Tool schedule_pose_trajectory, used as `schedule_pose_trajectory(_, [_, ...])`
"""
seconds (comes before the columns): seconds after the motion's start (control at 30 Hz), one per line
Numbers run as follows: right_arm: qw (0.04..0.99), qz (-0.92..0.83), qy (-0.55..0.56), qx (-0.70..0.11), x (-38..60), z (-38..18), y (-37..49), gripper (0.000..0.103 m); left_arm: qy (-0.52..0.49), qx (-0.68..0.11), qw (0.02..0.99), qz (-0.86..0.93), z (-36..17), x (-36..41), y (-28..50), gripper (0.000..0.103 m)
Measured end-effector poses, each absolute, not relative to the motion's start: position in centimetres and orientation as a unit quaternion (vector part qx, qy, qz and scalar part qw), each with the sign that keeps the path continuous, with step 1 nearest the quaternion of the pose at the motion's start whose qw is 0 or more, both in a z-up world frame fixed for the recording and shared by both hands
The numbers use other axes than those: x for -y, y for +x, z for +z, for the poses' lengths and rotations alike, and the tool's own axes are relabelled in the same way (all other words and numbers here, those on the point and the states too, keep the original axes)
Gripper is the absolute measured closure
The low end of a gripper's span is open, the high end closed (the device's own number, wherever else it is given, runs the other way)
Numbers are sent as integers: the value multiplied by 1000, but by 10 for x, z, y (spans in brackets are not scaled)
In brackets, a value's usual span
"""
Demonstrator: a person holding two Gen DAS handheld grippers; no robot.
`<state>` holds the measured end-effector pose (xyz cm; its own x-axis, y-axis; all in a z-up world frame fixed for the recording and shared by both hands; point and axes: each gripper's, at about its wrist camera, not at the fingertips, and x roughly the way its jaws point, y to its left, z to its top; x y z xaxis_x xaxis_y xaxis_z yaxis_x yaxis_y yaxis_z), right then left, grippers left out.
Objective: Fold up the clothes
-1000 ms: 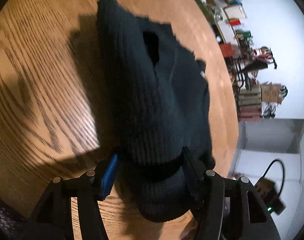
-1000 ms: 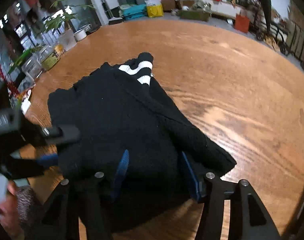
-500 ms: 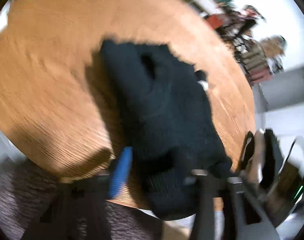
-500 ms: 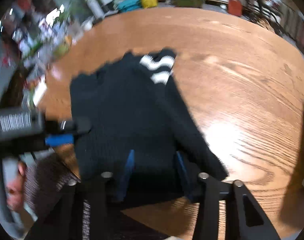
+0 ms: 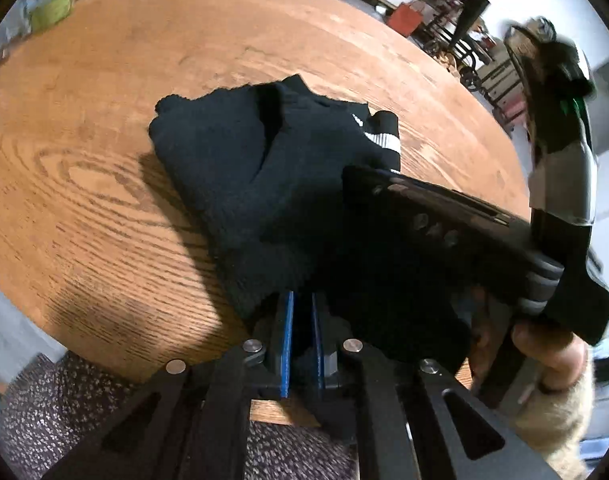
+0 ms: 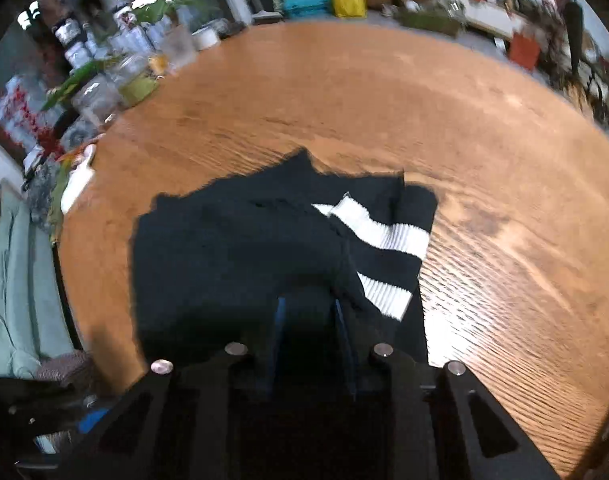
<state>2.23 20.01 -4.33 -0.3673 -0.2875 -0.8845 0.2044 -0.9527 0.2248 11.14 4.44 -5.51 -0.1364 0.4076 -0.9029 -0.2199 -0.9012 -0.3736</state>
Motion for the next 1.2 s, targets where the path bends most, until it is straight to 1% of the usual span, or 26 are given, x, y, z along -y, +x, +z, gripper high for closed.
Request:
schedule_pose_trajectory(0.1, [157,-820,546,67,-210,-32,18,76,-616,121,236,742,-36,-30,98,94])
schedule_pose_trajectory(0.13, [158,-826,537,66,-212,-24,18,74,-608,135,244,744,-28,-28,92,94])
schedule_pose_trajectory(0.17, [157,-834,526,61,-214,-16,17,71,-600,146,252,745,-22,-27,86,94])
schedule_pose_trajectory(0.2, [156,-842,514,56,-216,-8,17,70,-598,145,251,747,-21,-29,80,94])
schedule_pose_trajectory(0.27, [159,-843,512,53,-215,-5,11,69,-613,111,220,751,-35,-41,67,94])
schedule_pose_trajectory(0.33, [160,-832,530,39,-210,-16,4,69,-644,81,179,739,-65,-51,54,94])
schedule_pose_trajectory(0.4, [150,-824,545,30,-208,-29,-2,69,-659,81,175,727,-83,-52,52,94])
schedule_pose_trajectory(0.47, [149,-821,549,60,-218,-33,-1,64,-654,86,178,730,-88,-51,51,94])
schedule_pose_trajectory(0.57, [146,-814,553,105,-234,-38,0,62,-658,96,183,724,-88,-45,51,94])
schedule_pose_trajectory(0.63, [145,-808,555,135,-244,-41,0,60,-638,129,199,732,-77,-35,59,93])
schedule_pose_trajectory(0.67, [144,-805,556,149,-249,-43,0,56,-621,152,214,739,-70,-28,65,82])
schedule_pose_trajectory(0.7, [147,-802,550,182,-260,-42,7,54,-599,177,235,744,-64,-19,74,71])
schedule_pose_trajectory(0.73, [153,-798,538,224,-273,-39,18,53,-582,201,250,747,-58,-7,86,40])
schedule_pose_trajectory(0.77, [156,-795,529,252,-286,-37,33,49,-567,224,260,749,-54,4,97,23])
schedule_pose_trajectory(0.8, [157,-794,521,271,-299,-34,49,44,-559,243,257,750,-53,15,108,24])
schedule_pose_trajectory(0.83, [150,-793,522,276,-309,-32,66,35,-560,253,253,747,-55,21,117,24])
schedule_pose_trajectory(0.9, [119,-792,538,263,-323,-31,98,35,-581,251,234,738,-66,26,132,24])
schedule_pose_trajectory(0.93, [101,-792,546,256,-329,-32,111,35,-588,254,228,733,-72,26,135,24])
schedule_pose_trajectory(1.0, [64,-792,548,259,-342,-32,139,40,-601,258,229,721,-81,22,144,24])
schedule_pose_trajectory(1.03, [58,-793,544,268,-348,-31,151,46,-604,256,235,717,-84,20,150,24])
schedule_pose_trajectory(1.07, [58,-798,534,272,-349,-27,161,49,-608,248,242,715,-85,17,154,24])
schedule_pose_trajectory(1.1, [65,-807,519,273,-348,-23,167,49,-611,240,246,713,-86,13,157,24])
schedule_pose_trajectory(1.17, [89,-819,499,271,-337,-17,170,54,-618,225,260,707,-88,7,166,24])
schedule_pose_trajectory(1.2, [103,-823,489,269,-330,-14,171,54,-618,225,270,703,-87,6,169,24])
